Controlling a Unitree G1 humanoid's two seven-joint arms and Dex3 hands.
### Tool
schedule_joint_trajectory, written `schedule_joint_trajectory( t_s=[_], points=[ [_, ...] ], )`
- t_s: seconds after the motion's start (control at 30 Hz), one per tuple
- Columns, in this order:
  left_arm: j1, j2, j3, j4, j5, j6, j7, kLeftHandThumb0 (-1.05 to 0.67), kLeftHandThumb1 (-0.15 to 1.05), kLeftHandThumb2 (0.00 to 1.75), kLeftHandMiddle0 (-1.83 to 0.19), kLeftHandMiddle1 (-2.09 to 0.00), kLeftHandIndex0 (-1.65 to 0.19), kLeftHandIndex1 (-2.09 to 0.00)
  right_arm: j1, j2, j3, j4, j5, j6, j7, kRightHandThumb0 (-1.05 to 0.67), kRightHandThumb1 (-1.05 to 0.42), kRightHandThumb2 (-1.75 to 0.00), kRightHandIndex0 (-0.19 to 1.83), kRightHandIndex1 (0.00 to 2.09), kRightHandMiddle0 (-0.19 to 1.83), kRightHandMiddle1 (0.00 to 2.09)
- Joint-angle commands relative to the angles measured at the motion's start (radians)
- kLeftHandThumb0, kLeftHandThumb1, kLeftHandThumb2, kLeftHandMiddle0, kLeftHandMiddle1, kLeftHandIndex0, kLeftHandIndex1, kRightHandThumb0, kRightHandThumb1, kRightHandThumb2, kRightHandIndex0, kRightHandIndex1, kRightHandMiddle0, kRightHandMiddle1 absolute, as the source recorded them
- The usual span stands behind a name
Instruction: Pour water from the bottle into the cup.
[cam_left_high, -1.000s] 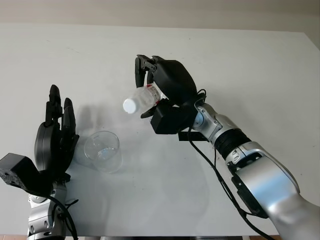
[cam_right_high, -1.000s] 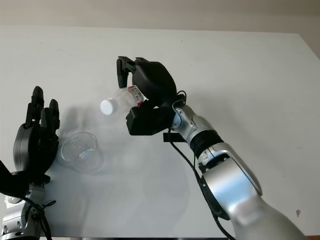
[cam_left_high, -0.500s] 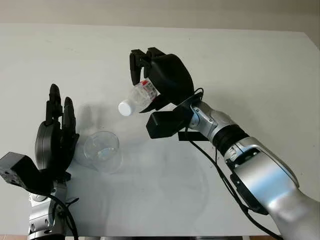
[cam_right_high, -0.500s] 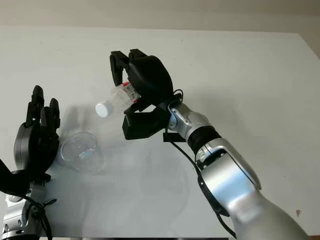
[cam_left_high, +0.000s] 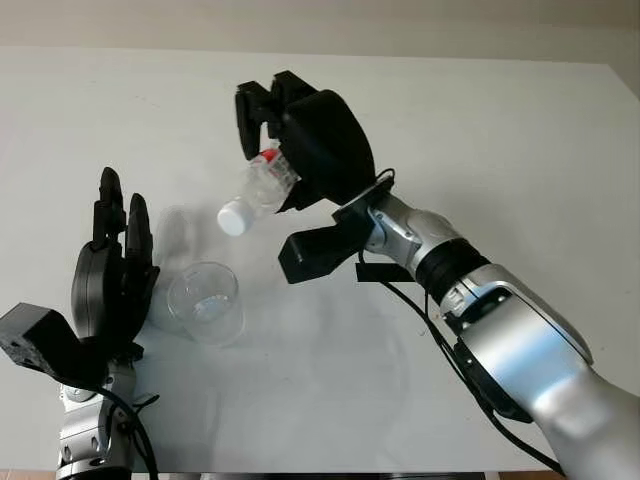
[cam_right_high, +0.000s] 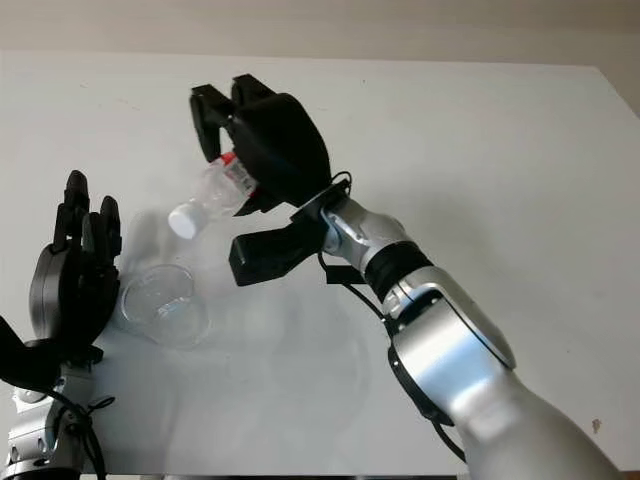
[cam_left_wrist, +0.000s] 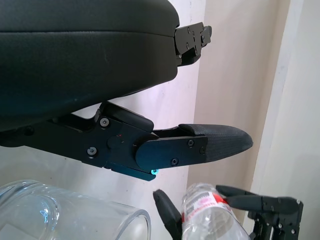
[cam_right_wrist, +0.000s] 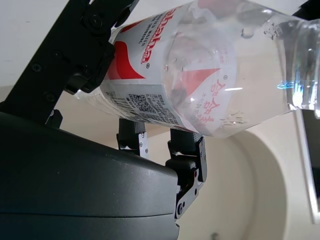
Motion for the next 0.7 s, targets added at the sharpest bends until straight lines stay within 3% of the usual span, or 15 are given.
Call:
schedule_joint_trajectory(
  t_s=[0.0,0.3,0.67],
  points=[
    [0.019,-0.020,-0.009,0.027,0.002,0.001,0.004,-0.73,1.05,0.47,0.15,-0.05,0.19,-0.05,-0.038,0.011,0.009,-0.008,-0.008,-0.010,-0.024,-0.45,-1.05,-0.26,1.31,2.09,0.94,2.09],
    [0.018,-0.024,-0.009,0.027,-0.001,0.001,0.005,-0.72,1.05,0.47,0.15,-0.05,0.18,-0.05,-0.049,0.024,0.073,0.001,-0.074,0.008,-0.104,-0.46,-1.05,-0.26,1.23,2.09,0.82,2.09],
    [0.021,-0.022,-0.009,0.025,-0.001,-0.002,0.004,-0.72,1.05,0.48,0.15,-0.05,0.18,-0.05,-0.070,0.017,0.160,0.006,-0.172,0.019,-0.251,-0.46,-1.05,-0.23,1.24,2.09,0.88,2.09]
  ],
)
